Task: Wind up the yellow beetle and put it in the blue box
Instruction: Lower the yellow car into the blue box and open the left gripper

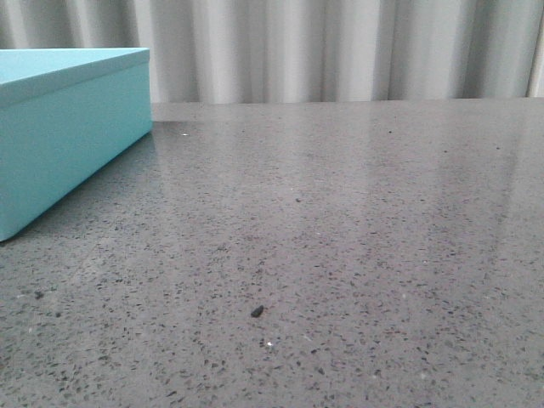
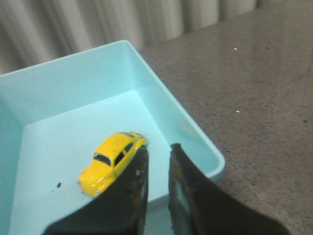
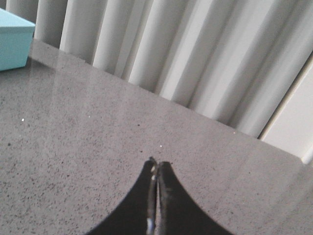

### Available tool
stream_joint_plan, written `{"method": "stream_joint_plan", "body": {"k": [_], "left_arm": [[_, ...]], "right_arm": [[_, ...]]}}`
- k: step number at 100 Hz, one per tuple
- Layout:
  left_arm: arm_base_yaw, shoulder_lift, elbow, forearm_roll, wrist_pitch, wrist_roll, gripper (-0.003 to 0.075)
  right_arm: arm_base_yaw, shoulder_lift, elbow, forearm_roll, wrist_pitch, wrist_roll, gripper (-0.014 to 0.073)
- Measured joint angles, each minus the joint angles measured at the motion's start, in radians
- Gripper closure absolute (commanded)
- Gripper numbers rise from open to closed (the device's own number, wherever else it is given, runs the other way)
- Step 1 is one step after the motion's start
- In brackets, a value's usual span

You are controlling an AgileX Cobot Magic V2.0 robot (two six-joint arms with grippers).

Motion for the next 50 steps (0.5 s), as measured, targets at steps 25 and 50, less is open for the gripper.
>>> {"method": "stream_joint_plan", "body": {"k": [25,50], "left_arm": [[0.0,-0.223,0.196,-0.014,-0.249,0.0,0.0741],[0.0,-0.253,0.232,-0.018,-0.283,0.002,0.0741]], "right_arm": [[0.0,-0.002,0.025,0.0,-0.089,0.0,0.0648],[0.0,-0.002,0.025,0.0,-0.113,0.0,0.0648]]}}
